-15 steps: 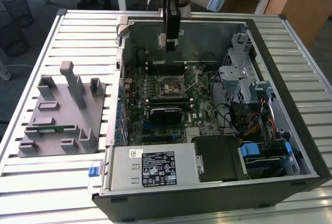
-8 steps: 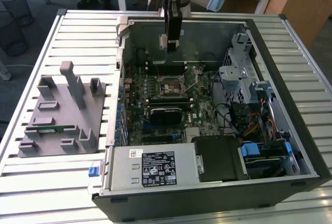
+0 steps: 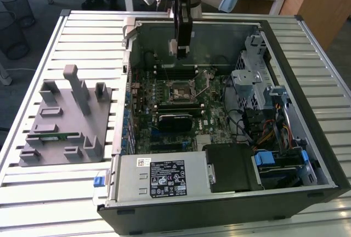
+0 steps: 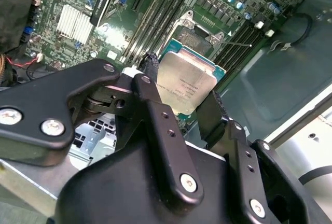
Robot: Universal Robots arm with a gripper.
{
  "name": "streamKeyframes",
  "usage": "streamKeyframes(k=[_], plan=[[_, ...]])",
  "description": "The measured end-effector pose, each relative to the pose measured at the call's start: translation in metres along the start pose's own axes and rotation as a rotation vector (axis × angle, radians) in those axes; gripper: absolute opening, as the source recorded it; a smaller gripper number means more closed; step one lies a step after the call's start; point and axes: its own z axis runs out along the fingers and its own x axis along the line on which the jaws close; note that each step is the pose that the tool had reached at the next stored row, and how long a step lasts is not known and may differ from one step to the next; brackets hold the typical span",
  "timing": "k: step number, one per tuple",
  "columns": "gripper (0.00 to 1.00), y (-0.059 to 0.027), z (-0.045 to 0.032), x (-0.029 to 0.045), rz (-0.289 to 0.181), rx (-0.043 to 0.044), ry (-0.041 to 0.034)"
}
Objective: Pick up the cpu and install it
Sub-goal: 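Place the cpu into insertion slot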
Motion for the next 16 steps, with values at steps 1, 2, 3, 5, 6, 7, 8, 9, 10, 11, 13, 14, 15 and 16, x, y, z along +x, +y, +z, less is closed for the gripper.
streamKeyframes(k=[1, 2, 3, 5, 6, 7, 8, 9, 10, 11, 13, 14, 15, 16], plan=[[0.54, 0.0, 0.0011, 0.0001, 0.0, 0.0, 0.0001], [0.54, 0.0001, 0.002, 0.0002, 0.0, 0.0002, 0.0], [0.54, 0.0001, 0.0029, 0.0003, 0.0, 0.0005, -0.0001], [0.54, 0.0002, 0.005, 0.0004, 0.0, 0.0005, 0.0002], [0.54, 0.0003, 0.006, 0.0005, 0.0, 0.0006, 0.0001], [0.54, 0.0005, 0.007, 0.0009, 0.0, 0.0007, 0.0], [0.54, 0.001, 0.0078, 0.0016, 0.0, 0.0008, 0.0], [0.54, 0.0015, 0.0085, 0.0025, 0.0, 0.0007, 0.0], [0.54, 0.002, 0.0091, 0.0038, 0.0, 0.0008, 0.0], [0.54, 0.0025, 0.0097, 0.0051, 0.0, 0.0007, 0.0], [0.54, 0.0034, 0.0112, 0.0076, 0.0, 0.0007, 0.0001], [0.54, 0.0039, 0.0121, 0.0087, 0.0, 0.0007, 0.0], [0.54, 0.0043, 0.0131, 0.0098, 0.0, 0.0008, 0.0001], [0.54, 0.0046, 0.0145, 0.011, 0.0, 0.0008, 0.0]])
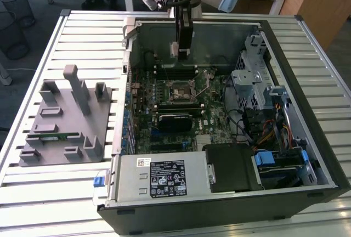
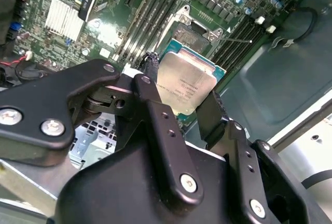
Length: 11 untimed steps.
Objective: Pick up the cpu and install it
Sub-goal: 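Place the cpu into insertion slot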
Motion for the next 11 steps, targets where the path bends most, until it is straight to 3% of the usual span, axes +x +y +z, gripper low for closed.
streamKeyframes(k=[11], plan=[[0.54, 0.0011, 0.0186, 0.0073, -0.02, -0.0001, -0.0003]])
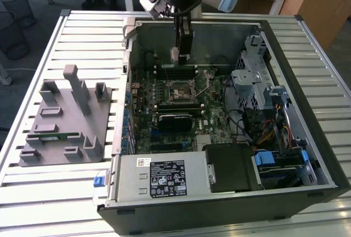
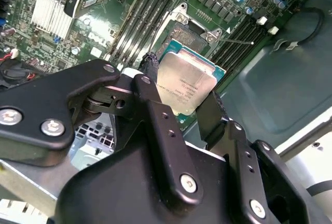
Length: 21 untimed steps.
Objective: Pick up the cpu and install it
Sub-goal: 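Place the cpu into insertion slot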
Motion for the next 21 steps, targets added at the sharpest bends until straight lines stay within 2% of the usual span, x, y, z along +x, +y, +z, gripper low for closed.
streamKeyframes(k=[13, 21], plan=[[0.54, 0.0021, 0.0222, 0.0015, 0.0, -0.0043, -0.0003], [0.54, 0.0064, 0.0319, 0.0025, 0.0, -0.0043, -0.0002]])
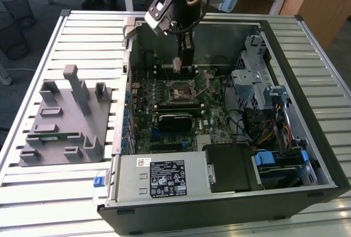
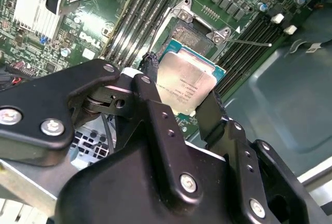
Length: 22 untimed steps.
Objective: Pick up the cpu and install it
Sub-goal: 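Place the cpu into insertion slot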
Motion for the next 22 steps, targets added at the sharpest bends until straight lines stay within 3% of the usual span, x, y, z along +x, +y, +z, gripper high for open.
streamKeyframes(k=[22], plan=[[0.54, 0.0028, 0.0222, 0.0051, 0.0, -0.0001, 0.0001]])
